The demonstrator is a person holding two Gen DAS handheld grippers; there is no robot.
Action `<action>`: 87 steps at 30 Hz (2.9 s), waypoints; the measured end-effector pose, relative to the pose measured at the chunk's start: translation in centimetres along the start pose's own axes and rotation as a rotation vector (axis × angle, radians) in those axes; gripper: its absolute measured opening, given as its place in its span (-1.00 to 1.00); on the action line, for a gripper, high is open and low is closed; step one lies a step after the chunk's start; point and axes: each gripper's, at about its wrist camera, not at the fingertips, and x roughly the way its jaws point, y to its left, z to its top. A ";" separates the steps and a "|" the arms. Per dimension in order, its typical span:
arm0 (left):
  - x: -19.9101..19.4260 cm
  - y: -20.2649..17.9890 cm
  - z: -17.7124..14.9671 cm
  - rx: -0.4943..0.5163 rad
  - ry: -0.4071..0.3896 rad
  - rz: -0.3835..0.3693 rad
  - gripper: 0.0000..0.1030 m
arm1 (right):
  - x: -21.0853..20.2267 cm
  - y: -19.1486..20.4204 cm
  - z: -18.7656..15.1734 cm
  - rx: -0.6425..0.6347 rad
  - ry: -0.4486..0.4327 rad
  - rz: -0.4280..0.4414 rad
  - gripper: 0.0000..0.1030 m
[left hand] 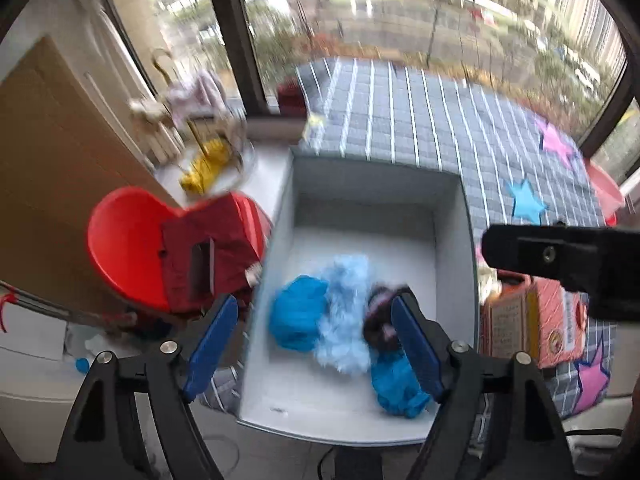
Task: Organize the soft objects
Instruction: 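Lower both items into the white box and open both tools, then move both tools back toward the remaining soft items on the table, then grasp the pink foam sponge with left tool while right tool grasps the leopard scrunchie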
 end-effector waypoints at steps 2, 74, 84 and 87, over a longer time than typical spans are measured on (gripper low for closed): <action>-3.0 0.5 0.0 -0.028 -0.132 0.025 0.60 | -1.1 -0.1 -0.1 0.005 -0.025 0.004 0.69; 2.9 -26.3 5.2 0.226 0.270 -0.153 0.99 | 5.0 -34.8 0.1 0.436 0.059 -0.189 1.00; 5.8 -32.2 4.5 0.323 0.253 -0.094 0.99 | 7.7 -36.3 0.0 0.288 0.118 -0.258 -0.32; 7.6 -34.7 4.3 0.382 0.250 -0.065 0.99 | 5.9 -39.1 -1.1 0.349 0.097 -0.193 -0.33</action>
